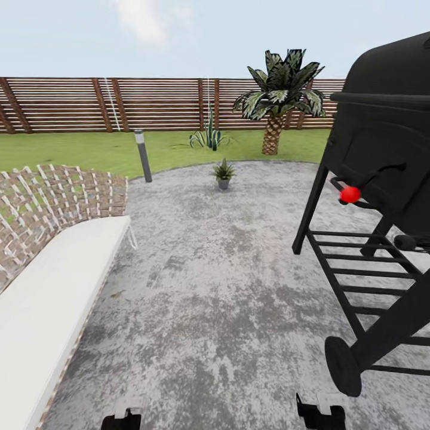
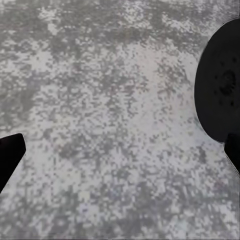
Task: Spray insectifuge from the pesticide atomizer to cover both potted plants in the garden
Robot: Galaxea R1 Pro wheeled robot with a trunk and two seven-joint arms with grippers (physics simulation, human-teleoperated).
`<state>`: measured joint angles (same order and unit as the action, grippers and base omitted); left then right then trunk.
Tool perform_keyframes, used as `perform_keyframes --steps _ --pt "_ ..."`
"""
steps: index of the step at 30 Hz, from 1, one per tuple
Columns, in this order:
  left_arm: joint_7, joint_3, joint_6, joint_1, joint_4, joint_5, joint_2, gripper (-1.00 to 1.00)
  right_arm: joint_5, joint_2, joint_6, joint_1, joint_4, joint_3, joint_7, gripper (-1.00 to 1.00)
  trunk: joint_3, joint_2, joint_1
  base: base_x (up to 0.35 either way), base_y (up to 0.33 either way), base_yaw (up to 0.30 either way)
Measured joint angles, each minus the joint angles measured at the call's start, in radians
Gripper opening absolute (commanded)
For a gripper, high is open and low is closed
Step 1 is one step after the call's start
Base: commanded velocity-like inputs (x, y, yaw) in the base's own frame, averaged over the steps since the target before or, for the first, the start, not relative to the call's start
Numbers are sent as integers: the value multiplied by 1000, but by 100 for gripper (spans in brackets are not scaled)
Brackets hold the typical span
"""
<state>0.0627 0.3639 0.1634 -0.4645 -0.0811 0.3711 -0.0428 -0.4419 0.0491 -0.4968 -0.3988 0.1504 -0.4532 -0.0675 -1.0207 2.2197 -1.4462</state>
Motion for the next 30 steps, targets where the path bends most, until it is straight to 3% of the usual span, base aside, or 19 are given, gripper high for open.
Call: perform_keyframes --steps 30 --pt "0 0 0 0 0 1 0 -100 0 0 0 1 0 0 0 100 0 0 0 339 0 0"
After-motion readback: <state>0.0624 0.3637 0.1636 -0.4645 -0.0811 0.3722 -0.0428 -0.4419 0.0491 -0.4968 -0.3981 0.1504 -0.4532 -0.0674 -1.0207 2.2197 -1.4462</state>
